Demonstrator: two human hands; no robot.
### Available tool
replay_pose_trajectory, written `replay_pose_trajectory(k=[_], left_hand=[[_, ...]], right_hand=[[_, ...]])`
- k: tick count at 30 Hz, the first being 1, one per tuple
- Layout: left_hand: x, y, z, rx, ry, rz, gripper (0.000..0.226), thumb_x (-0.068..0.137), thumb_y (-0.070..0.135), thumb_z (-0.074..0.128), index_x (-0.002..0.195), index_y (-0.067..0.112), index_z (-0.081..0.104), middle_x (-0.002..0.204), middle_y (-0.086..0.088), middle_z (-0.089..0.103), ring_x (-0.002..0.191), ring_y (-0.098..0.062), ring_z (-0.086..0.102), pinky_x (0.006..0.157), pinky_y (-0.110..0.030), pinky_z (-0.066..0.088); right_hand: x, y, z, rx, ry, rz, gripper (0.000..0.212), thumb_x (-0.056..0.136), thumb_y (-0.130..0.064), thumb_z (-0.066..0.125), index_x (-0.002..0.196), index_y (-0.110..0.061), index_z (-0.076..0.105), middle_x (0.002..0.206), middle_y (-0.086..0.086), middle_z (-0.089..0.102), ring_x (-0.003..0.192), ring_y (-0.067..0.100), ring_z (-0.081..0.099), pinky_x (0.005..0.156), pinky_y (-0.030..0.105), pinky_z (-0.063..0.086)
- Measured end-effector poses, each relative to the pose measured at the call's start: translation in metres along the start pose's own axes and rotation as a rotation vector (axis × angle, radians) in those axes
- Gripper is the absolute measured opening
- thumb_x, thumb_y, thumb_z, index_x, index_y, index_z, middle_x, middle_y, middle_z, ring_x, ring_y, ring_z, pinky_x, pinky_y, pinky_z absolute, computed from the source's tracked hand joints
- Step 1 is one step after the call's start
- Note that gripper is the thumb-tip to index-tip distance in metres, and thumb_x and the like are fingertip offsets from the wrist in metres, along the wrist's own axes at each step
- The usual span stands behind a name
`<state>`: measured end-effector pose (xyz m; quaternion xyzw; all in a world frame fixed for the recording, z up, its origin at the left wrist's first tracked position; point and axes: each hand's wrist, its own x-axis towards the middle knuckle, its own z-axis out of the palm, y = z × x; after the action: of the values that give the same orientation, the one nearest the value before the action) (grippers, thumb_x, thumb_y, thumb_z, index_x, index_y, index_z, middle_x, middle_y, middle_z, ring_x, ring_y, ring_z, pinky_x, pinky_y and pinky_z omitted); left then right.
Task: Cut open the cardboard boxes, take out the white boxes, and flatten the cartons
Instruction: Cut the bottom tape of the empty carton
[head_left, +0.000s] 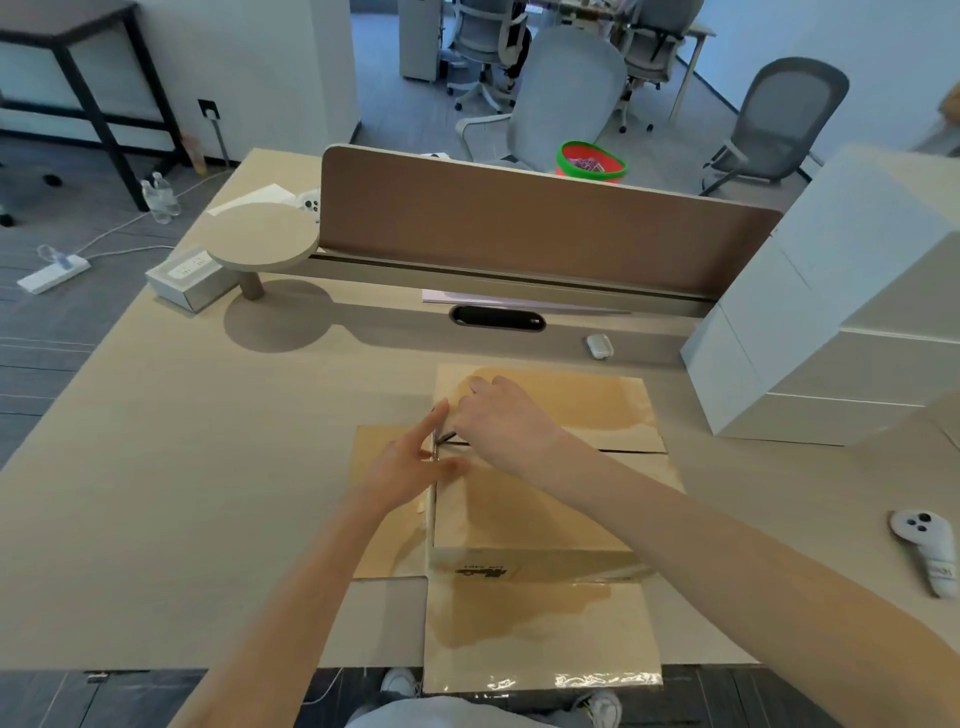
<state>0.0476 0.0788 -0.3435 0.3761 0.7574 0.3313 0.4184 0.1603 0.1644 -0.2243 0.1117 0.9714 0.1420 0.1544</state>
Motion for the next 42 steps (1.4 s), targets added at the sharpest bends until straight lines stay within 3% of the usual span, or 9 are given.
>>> replay_pose_trajectory(k=[9, 13, 16, 19, 22, 27, 32, 36, 42], left_hand=[[-0.004, 0.010, -0.002, 0.101, 0.023, 0.016, 0.087, 0.082, 0.050, 0.071, 0.151, 0.046, 0.017, 0.154, 0.005, 0.033, 0.142, -0.019, 0.030, 0.109, -0.036, 0.031], [0.000, 0.015, -0.001, 0.270, 0.063, 0.043, 0.087, 0.083, 0.050, 0.070, 0.153, 0.037, 0.020, 0.163, 0.000, 0.010, 0.149, -0.018, 0.006, 0.119, -0.039, 0.013], [-0.001, 0.027, 0.007, 0.478, 0.096, 0.232, 0.065, 0.091, 0.033, 0.063, 0.149, 0.029, 0.033, 0.163, 0.000, 0.005, 0.150, -0.019, -0.001, 0.120, -0.042, 0.001], [-0.004, 0.036, 0.016, 0.583, 0.113, 0.396, 0.052, 0.094, 0.021, 0.056, 0.145, 0.025, 0.042, 0.161, 0.004, 0.018, 0.150, -0.020, 0.004, 0.119, -0.044, -0.003], [-0.003, 0.042, 0.023, 0.681, 0.054, 0.438, 0.058, 0.089, 0.009, 0.055, 0.144, 0.025, 0.045, 0.158, 0.008, 0.026, 0.149, -0.019, 0.012, 0.120, -0.042, 0.003], [-0.001, 0.053, 0.033, 0.708, 0.000, 0.427, 0.063, 0.080, -0.001, 0.055, 0.138, 0.025, 0.054, 0.150, 0.014, 0.041, 0.143, -0.018, 0.029, 0.112, -0.029, 0.030], [-0.002, 0.068, 0.056, 0.728, 0.055, 0.446, 0.063, 0.077, -0.002, 0.049, 0.134, 0.023, 0.058, 0.145, 0.015, 0.048, 0.137, -0.017, 0.037, 0.105, -0.024, 0.033], [-0.002, 0.078, 0.085, 0.690, 0.106, 0.437, 0.049, 0.085, 0.002, 0.047, 0.125, 0.024, 0.065, 0.139, 0.016, 0.054, 0.133, -0.013, 0.042, 0.102, -0.031, 0.043], [0.000, 0.092, 0.104, 0.699, 0.165, 0.256, 0.041, 0.089, 0.017, 0.041, 0.117, 0.037, 0.064, 0.133, 0.019, 0.056, 0.124, -0.010, 0.050, 0.084, -0.036, 0.053]], right_hand=[[-0.011, 0.019, 0.013, -0.044, -0.005, 0.076, 0.015, 0.092, -0.007, 0.055, 0.097, -0.017, 0.065, 0.095, 0.001, 0.065, 0.106, 0.023, 0.048, 0.072, 0.032, 0.031], [-0.023, 0.030, 0.020, -0.053, -0.011, 0.109, 0.016, 0.091, -0.004, 0.054, 0.092, -0.017, 0.065, 0.092, 0.001, 0.065, 0.105, 0.024, 0.046, 0.070, 0.033, 0.029], [-0.032, 0.038, 0.025, -0.050, -0.014, 0.141, 0.019, 0.091, -0.001, 0.052, 0.093, -0.016, 0.063, 0.095, 0.002, 0.066, 0.109, 0.026, 0.044, 0.071, 0.033, 0.028], [-0.038, 0.045, 0.031, -0.050, -0.007, 0.158, 0.019, 0.091, -0.002, 0.051, 0.094, -0.017, 0.062, 0.097, 0.002, 0.066, 0.111, 0.027, 0.043, 0.072, 0.033, 0.027], [-0.044, 0.052, 0.036, -0.071, 0.002, 0.172, 0.018, 0.090, -0.003, 0.054, 0.090, -0.019, 0.061, 0.097, 0.000, 0.067, 0.112, 0.026, 0.044, 0.071, 0.033, 0.027], [-0.057, 0.067, 0.046, -0.049, 0.008, 0.174, 0.024, 0.086, 0.001, 0.054, 0.078, -0.019, 0.046, 0.092, 0.002, 0.066, 0.108, 0.026, 0.044, 0.070, 0.033, 0.028], [-0.072, 0.086, 0.053, -0.037, 0.015, 0.160, 0.023, 0.086, 0.001, 0.053, 0.079, -0.019, 0.045, 0.093, 0.004, 0.066, 0.109, 0.027, 0.044, 0.071, 0.034, 0.027], [-0.083, 0.098, 0.059, -0.031, 0.014, 0.145, 0.022, 0.087, 0.001, 0.053, 0.079, -0.019, 0.046, 0.092, 0.003, 0.066, 0.108, 0.027, 0.045, 0.071, 0.033, 0.029], [-0.097, 0.117, 0.071, 0.000, -0.007, 0.139, 0.017, 0.089, -0.002, 0.053, 0.085, -0.019, 0.052, 0.097, 0.005, 0.065, 0.110, 0.027, 0.046, 0.072, 0.033, 0.031]])
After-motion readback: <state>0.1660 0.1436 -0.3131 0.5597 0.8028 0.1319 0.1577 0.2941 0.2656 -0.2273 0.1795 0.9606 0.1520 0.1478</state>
